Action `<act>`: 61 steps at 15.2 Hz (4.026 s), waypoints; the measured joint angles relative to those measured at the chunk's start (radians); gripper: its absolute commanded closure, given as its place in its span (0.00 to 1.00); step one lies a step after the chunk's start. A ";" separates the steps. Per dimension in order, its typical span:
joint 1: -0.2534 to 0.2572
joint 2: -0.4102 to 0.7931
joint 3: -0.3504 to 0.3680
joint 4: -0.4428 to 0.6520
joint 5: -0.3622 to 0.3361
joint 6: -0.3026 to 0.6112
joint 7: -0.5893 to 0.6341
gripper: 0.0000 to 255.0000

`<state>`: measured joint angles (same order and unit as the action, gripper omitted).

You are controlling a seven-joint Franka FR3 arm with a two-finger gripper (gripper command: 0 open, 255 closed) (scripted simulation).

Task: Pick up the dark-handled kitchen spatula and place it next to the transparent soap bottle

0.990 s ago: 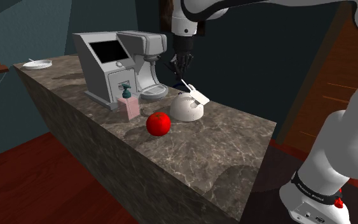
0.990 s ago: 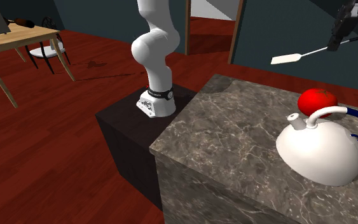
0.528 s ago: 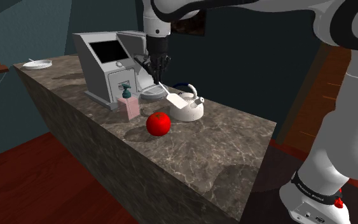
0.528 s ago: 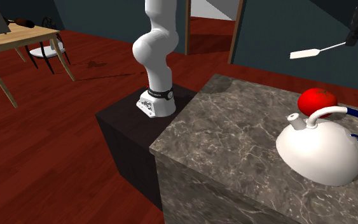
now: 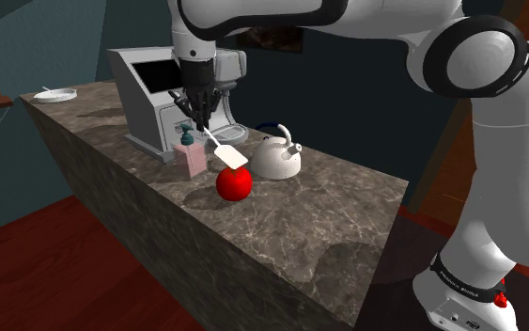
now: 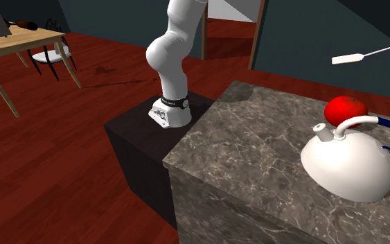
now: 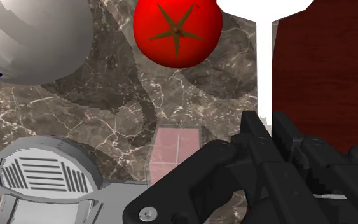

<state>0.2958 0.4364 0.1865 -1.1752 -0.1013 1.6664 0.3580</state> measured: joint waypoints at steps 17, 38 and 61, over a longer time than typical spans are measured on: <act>-0.012 -0.014 -0.002 -0.248 -0.001 0.234 0.011 1.00; -0.011 0.058 -0.012 -0.424 -0.022 0.481 0.032 1.00; -0.002 0.061 -0.015 -0.437 -0.023 0.531 0.037 0.00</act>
<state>0.2934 0.4975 0.1714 -1.6125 -0.1241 2.1977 0.3949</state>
